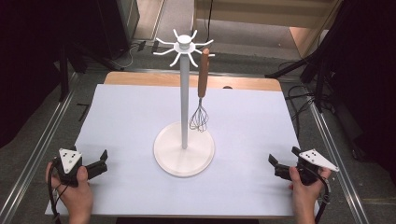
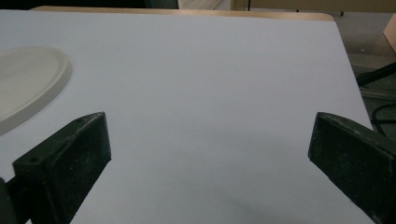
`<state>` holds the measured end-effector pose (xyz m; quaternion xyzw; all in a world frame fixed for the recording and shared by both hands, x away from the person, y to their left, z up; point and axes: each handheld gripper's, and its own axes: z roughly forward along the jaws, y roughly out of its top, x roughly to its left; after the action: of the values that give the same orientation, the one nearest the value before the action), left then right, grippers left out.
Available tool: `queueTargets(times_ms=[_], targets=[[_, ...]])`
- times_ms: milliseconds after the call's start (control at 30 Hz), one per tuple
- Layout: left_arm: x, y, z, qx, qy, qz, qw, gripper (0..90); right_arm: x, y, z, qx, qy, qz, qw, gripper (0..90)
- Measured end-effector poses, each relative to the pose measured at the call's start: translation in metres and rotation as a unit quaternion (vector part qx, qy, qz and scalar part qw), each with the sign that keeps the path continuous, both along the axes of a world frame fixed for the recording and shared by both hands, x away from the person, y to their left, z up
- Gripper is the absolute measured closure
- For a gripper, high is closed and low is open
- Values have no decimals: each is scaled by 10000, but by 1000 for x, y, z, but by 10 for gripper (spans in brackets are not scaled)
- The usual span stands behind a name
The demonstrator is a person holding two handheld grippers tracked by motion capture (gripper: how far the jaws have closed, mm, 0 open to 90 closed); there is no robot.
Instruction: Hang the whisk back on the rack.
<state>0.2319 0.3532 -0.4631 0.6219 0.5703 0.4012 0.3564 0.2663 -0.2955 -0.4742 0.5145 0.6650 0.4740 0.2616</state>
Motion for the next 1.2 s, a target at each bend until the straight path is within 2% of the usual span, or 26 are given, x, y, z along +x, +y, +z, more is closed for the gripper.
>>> queueTargets(times_ms=[633, 967, 1200], targets=[[0, -1, 0, 38, 5, 8, 10000, 1, -26, -33, -10, -184, 195, -270, 9993, 0], [0, 0, 0, -33, -11, 10, 10000, 0, -36, -39, -13, -70, 11, -392, 9992, 0], [-1, 2, 0, -87, -43, 62, 9999, 0, -36, -37, -14, -182, -30, -445, 9988, 0]])
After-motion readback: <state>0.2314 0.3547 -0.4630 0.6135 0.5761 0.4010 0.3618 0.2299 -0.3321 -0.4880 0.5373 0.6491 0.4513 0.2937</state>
